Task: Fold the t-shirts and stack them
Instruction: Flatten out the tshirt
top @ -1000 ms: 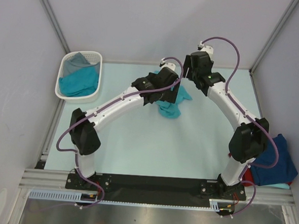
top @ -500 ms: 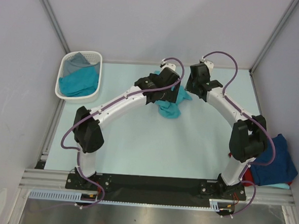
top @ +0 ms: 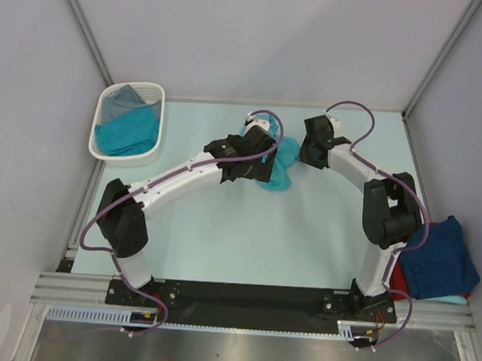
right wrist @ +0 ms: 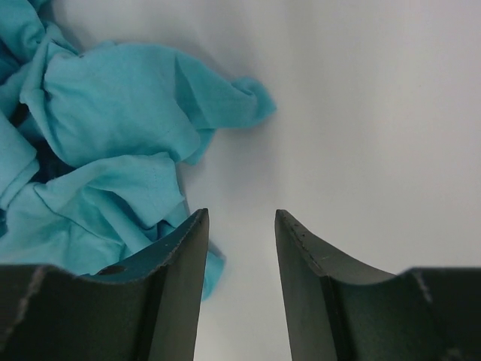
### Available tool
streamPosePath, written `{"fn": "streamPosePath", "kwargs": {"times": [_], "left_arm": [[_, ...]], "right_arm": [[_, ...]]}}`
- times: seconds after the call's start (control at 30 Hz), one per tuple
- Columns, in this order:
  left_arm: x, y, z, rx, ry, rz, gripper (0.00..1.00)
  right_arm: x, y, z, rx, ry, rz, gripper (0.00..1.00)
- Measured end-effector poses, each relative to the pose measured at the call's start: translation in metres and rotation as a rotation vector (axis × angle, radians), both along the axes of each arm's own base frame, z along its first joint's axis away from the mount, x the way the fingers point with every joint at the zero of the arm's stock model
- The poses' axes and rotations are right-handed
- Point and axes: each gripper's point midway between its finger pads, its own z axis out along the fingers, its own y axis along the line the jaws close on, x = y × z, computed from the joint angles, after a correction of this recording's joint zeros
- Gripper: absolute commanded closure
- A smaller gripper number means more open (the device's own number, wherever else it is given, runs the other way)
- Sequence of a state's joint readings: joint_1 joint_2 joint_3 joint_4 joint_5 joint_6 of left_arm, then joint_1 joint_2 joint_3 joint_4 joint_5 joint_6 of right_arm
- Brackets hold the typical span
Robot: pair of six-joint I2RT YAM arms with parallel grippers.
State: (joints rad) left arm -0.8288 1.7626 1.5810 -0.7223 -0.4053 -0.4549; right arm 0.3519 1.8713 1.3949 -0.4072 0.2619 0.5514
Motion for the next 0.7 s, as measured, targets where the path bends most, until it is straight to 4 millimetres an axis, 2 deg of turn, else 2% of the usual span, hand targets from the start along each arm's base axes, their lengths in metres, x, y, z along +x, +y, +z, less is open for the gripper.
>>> {"fn": "streamPosePath", "kwargs": {"times": [0.13, 0.37, 0.57, 0.7], "left_arm": [[-0.008, 0.007, 0.005, -0.014, -0.006, 0.004, 0.06], [-0.02, 0.015, 0.007, -0.021, -0.009, 0.001, 0.06], [-0.03, 0.022, 0.002, -0.008, 0.003, -0.005, 0.06], [-0.031, 0.023, 0.004, -0.011, -0.001, -0.004, 0.06]], "right_arm": [[0.004, 0.007, -0.013, 0.007, 0.023, 0.014, 0.55], [0.028, 0.019, -0.012, 0.02, -0.001, 0.026, 0.56], [0.053, 0.02, -0.006, 0.035, -0.036, 0.016, 0.57], [0.056, 0.017, -0.016, 0.031, -0.019, 0.009, 0.57]]}}
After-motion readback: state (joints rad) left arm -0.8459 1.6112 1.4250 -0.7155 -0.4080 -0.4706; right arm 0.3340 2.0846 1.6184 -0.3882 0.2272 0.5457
